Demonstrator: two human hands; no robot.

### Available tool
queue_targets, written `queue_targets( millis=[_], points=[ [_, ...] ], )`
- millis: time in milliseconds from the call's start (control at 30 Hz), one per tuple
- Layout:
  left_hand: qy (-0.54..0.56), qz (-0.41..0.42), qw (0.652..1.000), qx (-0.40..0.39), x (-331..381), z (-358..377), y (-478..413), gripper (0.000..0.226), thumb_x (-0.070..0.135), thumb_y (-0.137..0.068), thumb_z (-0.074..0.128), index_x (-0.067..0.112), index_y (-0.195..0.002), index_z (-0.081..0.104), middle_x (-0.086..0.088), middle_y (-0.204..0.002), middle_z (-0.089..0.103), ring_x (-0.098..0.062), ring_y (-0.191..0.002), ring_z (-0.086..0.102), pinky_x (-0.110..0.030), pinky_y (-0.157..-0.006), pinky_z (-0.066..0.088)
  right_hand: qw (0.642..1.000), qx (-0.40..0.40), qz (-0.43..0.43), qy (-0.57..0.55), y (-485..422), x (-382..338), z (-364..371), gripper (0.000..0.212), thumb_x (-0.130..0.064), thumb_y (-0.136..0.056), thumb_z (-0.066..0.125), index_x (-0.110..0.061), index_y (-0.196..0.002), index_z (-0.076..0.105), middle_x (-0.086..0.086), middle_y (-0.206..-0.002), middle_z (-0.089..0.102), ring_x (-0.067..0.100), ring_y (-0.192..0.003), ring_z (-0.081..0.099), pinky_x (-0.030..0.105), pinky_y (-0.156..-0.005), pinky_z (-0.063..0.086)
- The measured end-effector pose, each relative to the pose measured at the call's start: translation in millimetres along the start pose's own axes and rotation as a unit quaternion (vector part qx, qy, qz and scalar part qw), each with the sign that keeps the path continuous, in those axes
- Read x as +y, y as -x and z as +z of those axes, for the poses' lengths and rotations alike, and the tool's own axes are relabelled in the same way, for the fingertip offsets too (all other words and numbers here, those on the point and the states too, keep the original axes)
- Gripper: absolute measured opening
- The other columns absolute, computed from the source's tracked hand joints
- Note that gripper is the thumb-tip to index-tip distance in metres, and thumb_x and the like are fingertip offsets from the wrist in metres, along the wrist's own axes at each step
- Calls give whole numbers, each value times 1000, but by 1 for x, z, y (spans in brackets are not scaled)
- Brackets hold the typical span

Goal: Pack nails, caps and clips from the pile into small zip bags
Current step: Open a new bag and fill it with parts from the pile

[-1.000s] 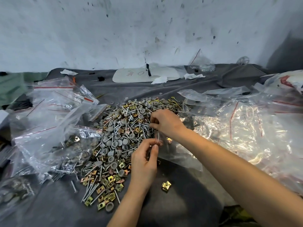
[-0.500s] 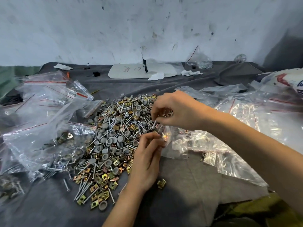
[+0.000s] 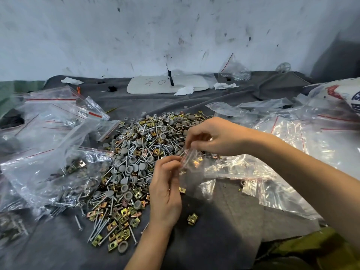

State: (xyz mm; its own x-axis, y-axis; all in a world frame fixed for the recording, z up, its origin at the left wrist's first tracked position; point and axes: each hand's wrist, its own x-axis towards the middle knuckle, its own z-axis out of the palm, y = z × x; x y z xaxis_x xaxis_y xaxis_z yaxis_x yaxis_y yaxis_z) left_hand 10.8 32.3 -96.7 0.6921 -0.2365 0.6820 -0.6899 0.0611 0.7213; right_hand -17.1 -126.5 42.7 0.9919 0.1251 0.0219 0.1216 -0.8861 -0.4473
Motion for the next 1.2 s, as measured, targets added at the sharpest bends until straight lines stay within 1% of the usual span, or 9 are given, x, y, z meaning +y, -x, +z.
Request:
queue_targets(
  millis=[100, 167, 367, 600, 833, 967, 1033, 1133, 1200],
  points=[
    [27, -44, 998, 22, 2, 1, 1, 24, 18, -99, 43, 40, -104, 50, 28, -111, 59, 2, -101, 58, -14, -85, 45, 999, 5, 6, -48, 3, 6, 2, 17, -11, -92, 58, -23, -88, 69, -6, -82, 70, -2, -69, 62, 16, -63, 49],
    [36, -66, 997, 33, 0, 1, 3, 21, 18, -97, 41, 35, -107, 48, 34, -108, 59, 7, -97, 59, -10, -82, 44, 997, 16, 10, -81, 5, 7, 6, 20, -10, -92, 57, -26, -85, 66, -7, -77, 67, -5, -58, 57, 11, -52, 42],
    [40, -78, 994, 61, -2, 0, 2, 19, 15, -96, 43, 33, -102, 46, 18, -112, 60, 2, -101, 59, -18, -86, 47, 976, 146, 44, -153, 2, 22, 21, 35, -8, -94, 53, -42, -99, 58, -8, -83, 63, 22, -79, 65, 36, -71, 57],
    [9, -66, 993, 94, -5, 1, 1, 21, 12, -95, 45, 33, -100, 45, 14, -114, 57, 8, -100, 56, -8, -83, 41, 979, 97, 176, 32, -21, 61, 61, 23, -2, -89, 57, -15, -102, 70, 5, -106, 69, 22, -94, 65, 33, -84, 53],
    [16, -68, 994, 83, -6, 1, 1, 23, 10, -94, 45, 32, -101, 46, 17, -113, 58, 9, -100, 57, -9, -84, 42, 966, 63, 177, 176, -24, 63, 73, 10, -6, -89, 57, -6, -97, 64, 10, -101, 60, 28, -92, 60, 37, -76, 51],
    [25, -58, 994, 83, -6, 1, 2, 25, 9, -95, 40, 32, -103, 44, 25, -119, 55, 9, -109, 54, -9, -89, 39, 951, 70, 173, 247, -22, 59, 75, 20, -2, -91, 54, -6, -108, 63, 9, -108, 57, 30, -103, 57, 38, -78, 48],
    [35, -62, 992, 104, -7, 1, 2, 23, 10, -96, 37, 32, -103, 43, 15, -123, 53, 7, -113, 53, -15, -93, 41, 946, 92, 153, 270, -20, 59, 77, 23, -7, -93, 54, -10, -114, 61, 7, -114, 54, 29, -110, 53, 37, -75, 46],
    [80, -89, 986, 113, -9, 1, 3, 29, 15, -97, 35, 41, -103, 44, 12, -128, 51, -17, -125, 53, -43, -105, 42, 957, 170, 155, 180, -18, 61, 73, 20, -11, -93, 57, -12, -112, 58, 5, -111, 58, 20, -100, 54, 28, -77, 47],
    [86, -85, 988, 99, -8, 1, 2, 33, 15, -97, 35, 46, -101, 46, 20, -128, 52, -24, -127, 53, -46, -105, 42, 949, 267, 168, 14, -16, 55, 61, 11, -11, -91, 61, -11, -102, 60, 5, -101, 64, 12, -85, 56, 13, -71, 44]
  ],
)
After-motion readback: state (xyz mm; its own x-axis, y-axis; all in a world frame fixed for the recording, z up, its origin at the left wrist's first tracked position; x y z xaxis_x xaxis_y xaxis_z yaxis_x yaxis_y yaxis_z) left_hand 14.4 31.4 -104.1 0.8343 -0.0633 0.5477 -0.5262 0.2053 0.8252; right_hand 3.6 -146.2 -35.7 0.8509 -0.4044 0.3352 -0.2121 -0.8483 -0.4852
